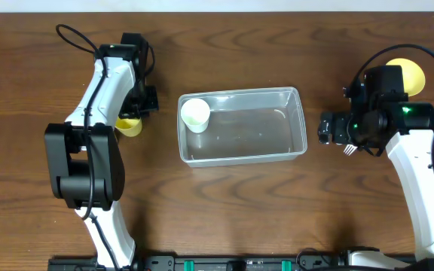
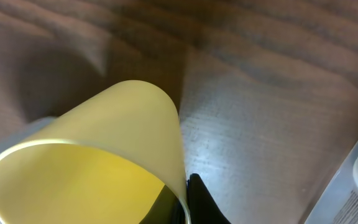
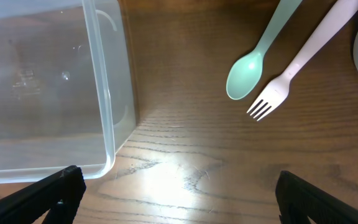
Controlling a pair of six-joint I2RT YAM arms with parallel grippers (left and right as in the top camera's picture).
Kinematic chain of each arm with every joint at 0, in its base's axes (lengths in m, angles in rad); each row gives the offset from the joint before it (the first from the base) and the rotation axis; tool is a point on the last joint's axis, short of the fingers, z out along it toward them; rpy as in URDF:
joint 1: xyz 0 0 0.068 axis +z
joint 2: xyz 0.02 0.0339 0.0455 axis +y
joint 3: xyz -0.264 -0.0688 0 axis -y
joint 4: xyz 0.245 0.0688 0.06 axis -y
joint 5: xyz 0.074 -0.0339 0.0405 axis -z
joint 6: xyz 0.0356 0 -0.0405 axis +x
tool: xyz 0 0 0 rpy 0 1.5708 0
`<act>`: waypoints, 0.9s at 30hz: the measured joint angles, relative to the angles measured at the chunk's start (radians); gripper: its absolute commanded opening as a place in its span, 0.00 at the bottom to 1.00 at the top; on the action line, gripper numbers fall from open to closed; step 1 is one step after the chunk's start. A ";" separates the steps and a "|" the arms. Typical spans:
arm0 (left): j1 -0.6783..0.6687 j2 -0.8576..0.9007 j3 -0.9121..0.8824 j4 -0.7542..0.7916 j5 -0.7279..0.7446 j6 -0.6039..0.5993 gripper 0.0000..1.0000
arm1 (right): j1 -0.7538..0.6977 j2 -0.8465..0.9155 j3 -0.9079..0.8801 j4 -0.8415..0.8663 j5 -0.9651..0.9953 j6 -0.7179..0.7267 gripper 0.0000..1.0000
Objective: Pack container
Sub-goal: 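Grasp the yellow cup rim with the left gripper, then place yellow cup in container beside cream cup and release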
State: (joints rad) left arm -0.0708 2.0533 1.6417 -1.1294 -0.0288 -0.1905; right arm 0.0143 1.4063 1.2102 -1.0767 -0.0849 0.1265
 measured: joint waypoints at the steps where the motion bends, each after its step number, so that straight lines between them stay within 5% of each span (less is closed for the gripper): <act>1: -0.003 0.000 0.009 -0.023 0.000 0.000 0.06 | 0.000 0.000 0.000 0.000 0.000 0.000 0.99; 8: -0.113 -0.100 0.176 -0.139 0.000 0.000 0.06 | 0.000 0.000 0.000 0.000 0.000 0.000 0.99; 15: -0.359 -0.354 0.251 -0.283 0.004 -0.001 0.06 | 0.000 0.000 0.000 0.000 0.000 0.000 0.99; 21: -0.558 -0.347 0.156 -0.249 0.004 -0.008 0.06 | 0.000 0.000 0.000 -0.001 0.000 0.000 0.99; 27: -0.620 -0.322 -0.034 -0.115 0.006 -0.008 0.06 | 0.000 0.000 0.001 -0.011 0.000 0.000 0.99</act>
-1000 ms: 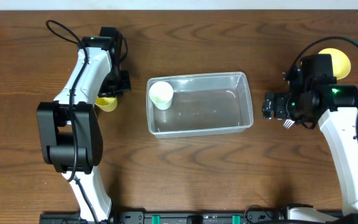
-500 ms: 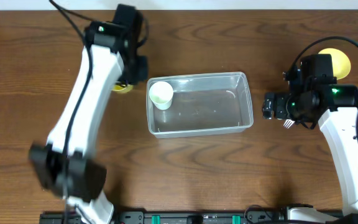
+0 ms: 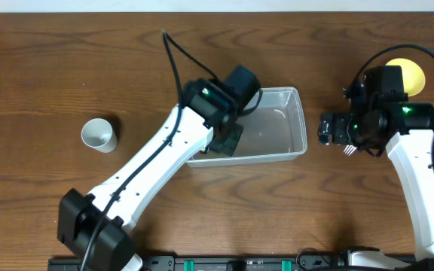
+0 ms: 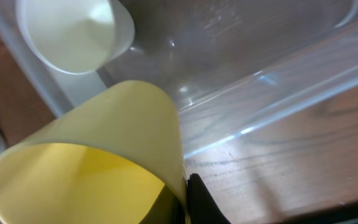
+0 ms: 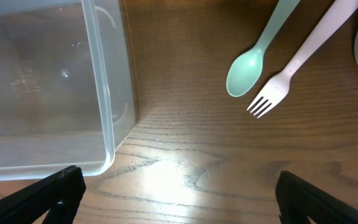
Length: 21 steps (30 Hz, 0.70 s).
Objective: Pack container
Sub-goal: 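Place yellow cup in container beside cream cup and release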
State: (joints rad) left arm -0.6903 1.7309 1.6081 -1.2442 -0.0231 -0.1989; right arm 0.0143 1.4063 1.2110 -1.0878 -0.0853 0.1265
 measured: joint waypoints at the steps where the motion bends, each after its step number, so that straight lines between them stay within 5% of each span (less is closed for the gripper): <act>1: 0.003 0.000 -0.032 0.021 0.000 0.000 0.06 | 0.000 0.000 0.000 -0.001 0.000 0.000 0.99; 21: 0.126 0.153 -0.130 0.157 0.001 0.073 0.07 | 0.000 0.000 0.000 -0.024 0.007 0.000 0.99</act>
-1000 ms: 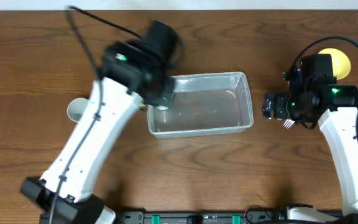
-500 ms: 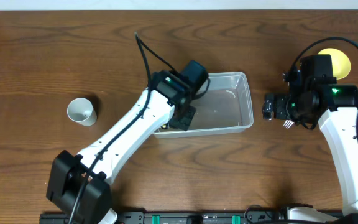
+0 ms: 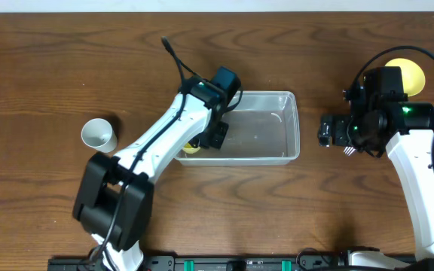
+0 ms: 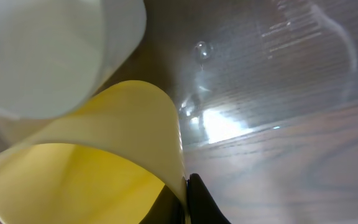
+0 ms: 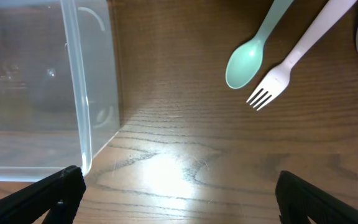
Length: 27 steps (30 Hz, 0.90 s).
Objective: Pack container
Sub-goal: 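Place yellow cup in container beside cream cup and release, then grasp the grey cup rim with the left gripper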
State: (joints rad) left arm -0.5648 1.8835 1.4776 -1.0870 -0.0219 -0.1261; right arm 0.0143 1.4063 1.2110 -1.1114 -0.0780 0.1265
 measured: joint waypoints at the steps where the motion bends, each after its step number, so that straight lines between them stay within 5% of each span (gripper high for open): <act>1: 0.000 0.007 0.000 0.000 0.000 0.000 0.12 | 0.000 0.000 0.000 0.000 0.003 0.000 0.99; 6: 0.000 0.012 0.000 -0.001 -0.002 0.014 0.36 | 0.000 0.000 0.000 0.000 0.008 0.000 0.99; 16: 0.002 0.000 0.127 -0.164 -0.084 0.027 0.39 | 0.000 0.000 0.000 -0.003 0.011 0.000 0.99; 19: 0.020 -0.051 0.232 -0.185 -0.132 0.035 0.55 | 0.000 0.000 0.000 -0.003 0.012 0.000 0.99; 22: 0.093 -0.159 0.293 -0.164 -0.162 0.031 0.64 | 0.000 0.001 0.000 -0.003 0.016 0.000 0.99; 27: 0.341 -0.270 0.321 -0.163 -0.186 -0.009 0.65 | 0.000 0.001 0.000 -0.003 0.020 0.000 0.99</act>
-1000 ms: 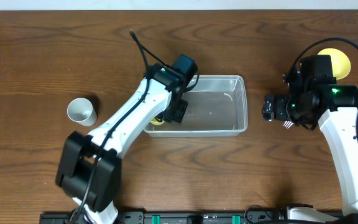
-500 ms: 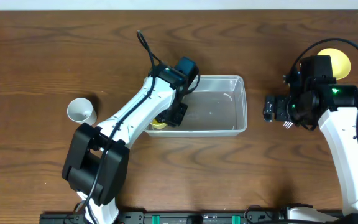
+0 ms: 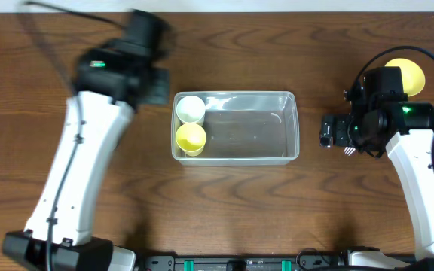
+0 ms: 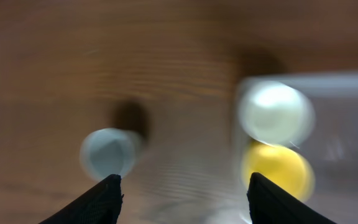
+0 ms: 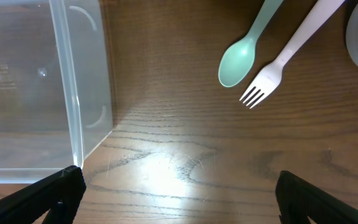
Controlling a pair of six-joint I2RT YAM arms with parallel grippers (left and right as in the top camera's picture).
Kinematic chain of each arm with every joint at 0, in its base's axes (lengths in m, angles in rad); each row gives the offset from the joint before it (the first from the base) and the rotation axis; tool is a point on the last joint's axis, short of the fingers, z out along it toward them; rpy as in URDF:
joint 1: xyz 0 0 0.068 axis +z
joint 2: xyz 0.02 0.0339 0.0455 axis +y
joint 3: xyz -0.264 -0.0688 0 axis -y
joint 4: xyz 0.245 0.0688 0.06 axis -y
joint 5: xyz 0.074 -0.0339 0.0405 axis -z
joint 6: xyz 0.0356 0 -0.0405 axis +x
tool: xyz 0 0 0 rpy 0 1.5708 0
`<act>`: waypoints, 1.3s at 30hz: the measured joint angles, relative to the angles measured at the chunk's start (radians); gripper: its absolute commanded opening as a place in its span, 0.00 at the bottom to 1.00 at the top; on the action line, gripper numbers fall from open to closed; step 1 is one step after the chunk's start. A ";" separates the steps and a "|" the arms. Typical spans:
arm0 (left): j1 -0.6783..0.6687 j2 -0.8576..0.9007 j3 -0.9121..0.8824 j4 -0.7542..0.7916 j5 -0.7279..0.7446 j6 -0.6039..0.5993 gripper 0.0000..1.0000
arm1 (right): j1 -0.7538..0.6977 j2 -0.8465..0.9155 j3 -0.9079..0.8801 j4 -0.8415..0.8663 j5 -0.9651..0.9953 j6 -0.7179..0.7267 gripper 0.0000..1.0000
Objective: Pack container
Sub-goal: 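Grasp the grey cup rim with the left gripper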
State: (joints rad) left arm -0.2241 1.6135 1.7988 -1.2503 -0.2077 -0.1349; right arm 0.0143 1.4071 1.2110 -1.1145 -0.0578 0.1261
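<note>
The clear plastic container (image 3: 288, 154) lies mid-table. At its left end stand a white cup (image 3: 191, 109) and a yellow cup (image 3: 191, 138), also blurred in the left wrist view as white cup (image 4: 275, 112) and yellow cup (image 4: 277, 167). My left gripper (image 4: 182, 199) is open and empty, up over the table just left of the container, left gripper (image 3: 155, 84) motion-blurred. A grey cup (image 4: 109, 152) stands on the wood below it. My right gripper (image 5: 179, 199) is open and empty, right of the container (image 5: 76, 93).
A mint spoon (image 5: 247, 50) and a pale pink fork (image 5: 284, 56) lie on the wood right of the container. A grey rounded vessel shows at the right edge. A yellow round object (image 3: 409, 74) sits at the far right, behind the right arm.
My left gripper was shut on the yellow cup inside the container by the white cup. Now the yellow cup stands there alone, and the gripper is open, raised left of the container. Right arm unmoved.
My left gripper held the yellow cup on the table left of the container. Then it held it over the container's left end, then low inside beside the white cup, the container having shifted slightly left. Now the cup stands in the container, released.
</note>
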 measured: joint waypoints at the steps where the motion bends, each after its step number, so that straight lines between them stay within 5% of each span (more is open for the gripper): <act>1: 0.052 0.000 -0.005 0.008 0.009 -0.004 0.65 | 0.000 0.000 0.000 0.000 0.002 0.000 0.99; 12: 0.360 0.158 -0.275 0.171 0.203 -0.024 0.65 | 0.000 0.000 0.000 0.004 0.003 0.000 0.99; 17: 0.375 0.243 -0.325 0.186 0.233 -0.026 0.62 | 0.000 0.000 0.000 0.004 0.003 0.000 0.99; 21: 0.373 0.276 -0.326 0.198 0.243 -0.030 0.32 | 0.000 0.000 0.000 0.004 0.003 0.000 0.99; 24: 0.374 0.276 -0.326 0.204 0.250 -0.029 0.24 | 0.000 0.000 0.000 0.004 0.003 0.000 0.99; 39: 0.373 0.276 -0.330 0.211 0.253 -0.026 0.22 | 0.000 0.000 0.000 0.004 0.003 0.000 0.99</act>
State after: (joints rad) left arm 0.1493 1.8896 1.4693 -1.0389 0.0456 -0.1608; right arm 0.0143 1.4071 1.2110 -1.1107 -0.0547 0.1261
